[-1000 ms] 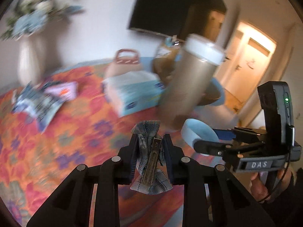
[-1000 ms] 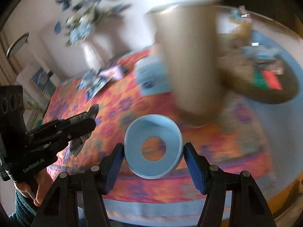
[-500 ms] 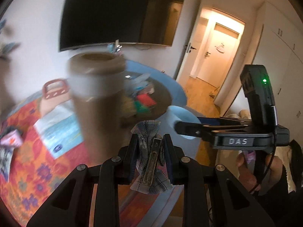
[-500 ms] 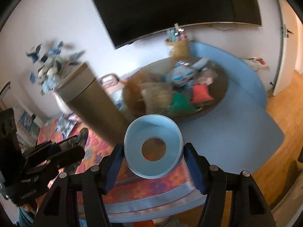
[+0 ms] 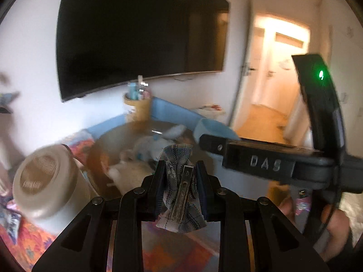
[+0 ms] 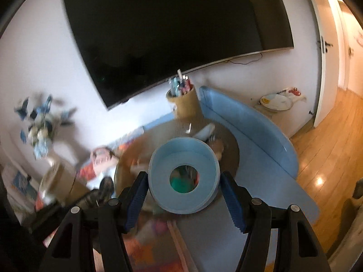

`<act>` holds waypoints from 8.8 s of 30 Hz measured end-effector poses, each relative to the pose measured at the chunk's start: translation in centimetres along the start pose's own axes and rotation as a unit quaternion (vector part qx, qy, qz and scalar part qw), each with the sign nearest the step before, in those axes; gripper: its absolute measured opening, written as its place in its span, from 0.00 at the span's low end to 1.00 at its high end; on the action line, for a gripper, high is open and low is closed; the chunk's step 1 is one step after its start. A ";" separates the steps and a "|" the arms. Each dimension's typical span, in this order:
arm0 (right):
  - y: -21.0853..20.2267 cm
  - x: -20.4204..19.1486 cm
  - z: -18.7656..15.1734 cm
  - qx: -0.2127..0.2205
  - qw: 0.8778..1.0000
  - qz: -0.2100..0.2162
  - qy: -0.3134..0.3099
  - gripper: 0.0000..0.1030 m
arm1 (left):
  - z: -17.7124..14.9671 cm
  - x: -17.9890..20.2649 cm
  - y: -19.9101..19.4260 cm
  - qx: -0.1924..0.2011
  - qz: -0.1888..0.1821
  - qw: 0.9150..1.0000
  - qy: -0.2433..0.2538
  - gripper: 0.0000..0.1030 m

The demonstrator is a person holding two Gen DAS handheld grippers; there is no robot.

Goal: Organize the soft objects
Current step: 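Open both grippers to drop the bow clip and blue ring onto the tray, then move both grippers back over the bed, then grasp the blue printed bag with the left gripper while the right reaches the lavender wipes pack, then close the right gripper on the lavender fox wipes pack while the left lifts the bag, then carry the blue bag and wipes pack with both grippers to the woven tray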

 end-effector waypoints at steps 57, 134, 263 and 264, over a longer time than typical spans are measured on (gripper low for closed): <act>4.9 -32.6 -19.6 -0.094 0.928 0.162 -0.323 1.00 | -21.0 -36.6 -16.5 -0.106 0.329 0.908 -0.238 0.83; 21.5 -38.2 -15.3 -0.249 0.915 0.149 -0.280 0.17 | -15.9 -42.7 -5.7 -0.144 0.199 0.920 -0.306 0.53; 6.9 1.8 5.7 -0.025 1.000 0.006 0.012 0.37 | 1.6 -2.9 7.0 -0.034 0.203 0.977 -0.046 0.49; 7.7 1.8 5.7 -0.032 0.999 0.018 0.017 0.37 | 1.7 -3.5 7.8 -0.039 0.215 0.975 -0.048 0.50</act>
Point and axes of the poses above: each gripper's, at about its wrist camera, not at the fingertips, and y roughly the way its jaws point, x to its right, z to its top, the point moved 4 cm from there along y, roughly the way its jaws point, and after that the axes turned 1 degree about -y, right-handed, at the moved point
